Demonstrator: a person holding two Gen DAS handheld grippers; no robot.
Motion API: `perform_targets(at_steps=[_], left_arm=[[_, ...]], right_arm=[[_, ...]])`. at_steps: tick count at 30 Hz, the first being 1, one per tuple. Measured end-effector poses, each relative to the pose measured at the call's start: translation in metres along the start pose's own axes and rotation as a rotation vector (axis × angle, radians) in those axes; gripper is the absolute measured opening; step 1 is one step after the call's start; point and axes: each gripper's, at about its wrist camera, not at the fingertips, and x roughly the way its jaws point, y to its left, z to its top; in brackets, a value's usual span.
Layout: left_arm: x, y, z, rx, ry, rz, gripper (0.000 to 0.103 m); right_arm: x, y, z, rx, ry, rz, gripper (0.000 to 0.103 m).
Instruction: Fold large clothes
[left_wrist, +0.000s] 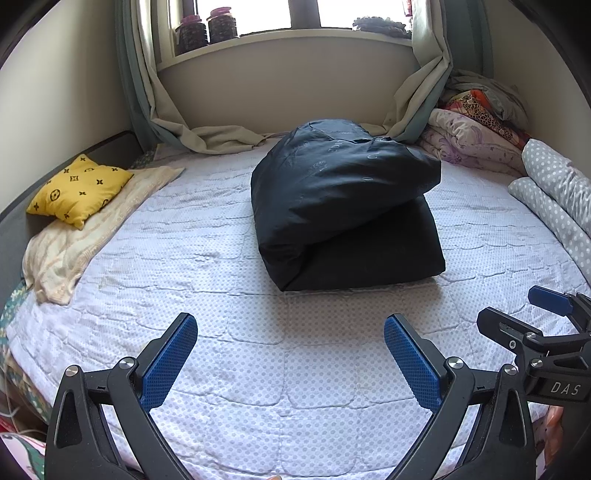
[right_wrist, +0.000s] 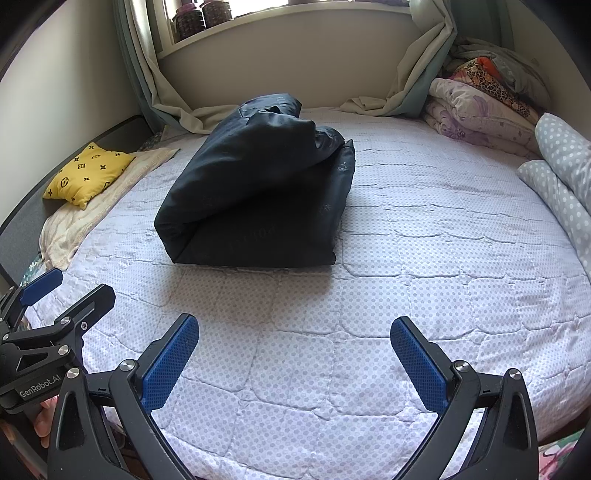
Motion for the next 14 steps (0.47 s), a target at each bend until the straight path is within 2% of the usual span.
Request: perform_targets(at_steps=[14], left_arm=[[-0.0012,0.0012,-0.0031,0.006,-0.006,0.002,0.103]], right_arm=[[0.0013,-0.0012,-0.0032,0.014,0.012,-0.003,0.103]])
